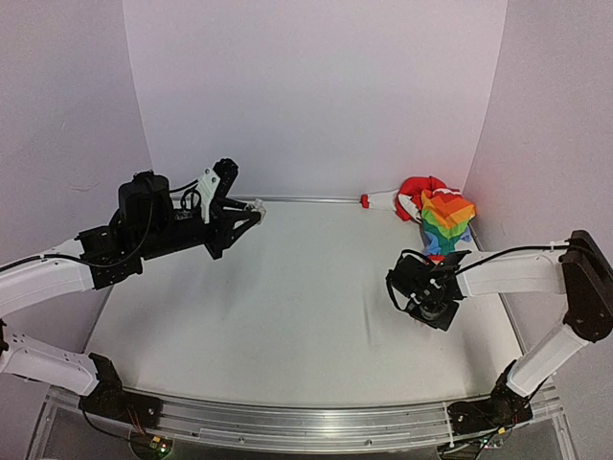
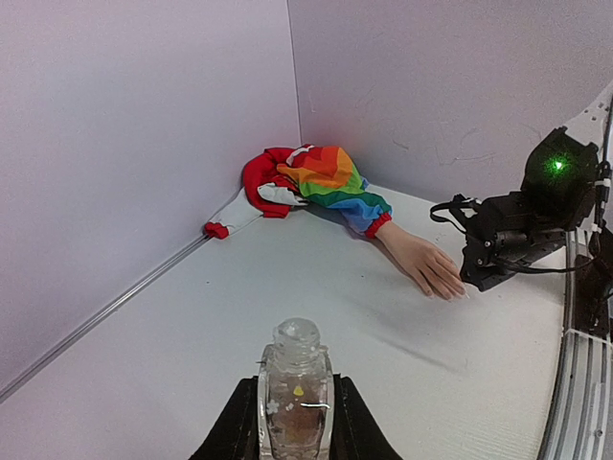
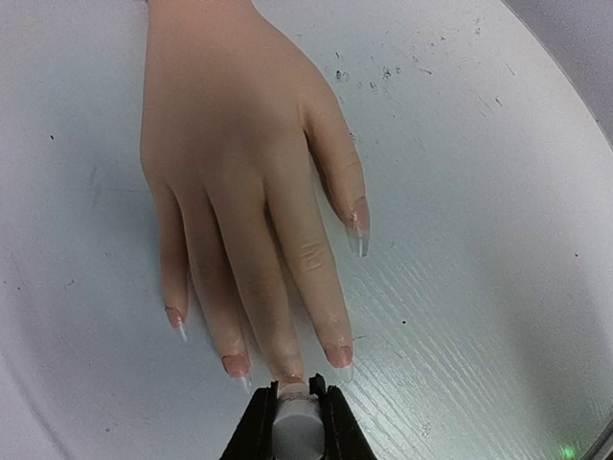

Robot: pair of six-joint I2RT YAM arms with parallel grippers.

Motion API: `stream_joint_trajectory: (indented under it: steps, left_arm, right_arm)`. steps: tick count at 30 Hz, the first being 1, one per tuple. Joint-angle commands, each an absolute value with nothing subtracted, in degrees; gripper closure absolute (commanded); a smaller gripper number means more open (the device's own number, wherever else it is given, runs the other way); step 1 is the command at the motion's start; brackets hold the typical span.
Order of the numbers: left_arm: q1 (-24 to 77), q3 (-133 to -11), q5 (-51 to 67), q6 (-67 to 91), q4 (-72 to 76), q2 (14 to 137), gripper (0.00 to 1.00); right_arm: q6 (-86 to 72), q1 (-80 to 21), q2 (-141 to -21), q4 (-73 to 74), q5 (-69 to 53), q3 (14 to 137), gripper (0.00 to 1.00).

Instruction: Paint the nails

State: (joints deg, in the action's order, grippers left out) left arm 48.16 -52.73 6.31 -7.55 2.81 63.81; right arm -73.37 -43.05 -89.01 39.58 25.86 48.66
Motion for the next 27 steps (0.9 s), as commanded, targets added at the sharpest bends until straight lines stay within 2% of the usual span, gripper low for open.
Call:
stream_joint_trajectory:
  steps: [1,27]
  left_arm:
    - [47.8,-53.6,6.7,-8.2,4.0,62.8,1.0]
    - [47.8,-53.6,6.7,-8.1,4.0,62.8,1.0]
  right_arm:
    - [-72.4,-42.8,-89.5,38.7,25.6,50.6,1.0]
    - [-73.2,-42.9,-87.2,38.5,22.5,47.4,1.0]
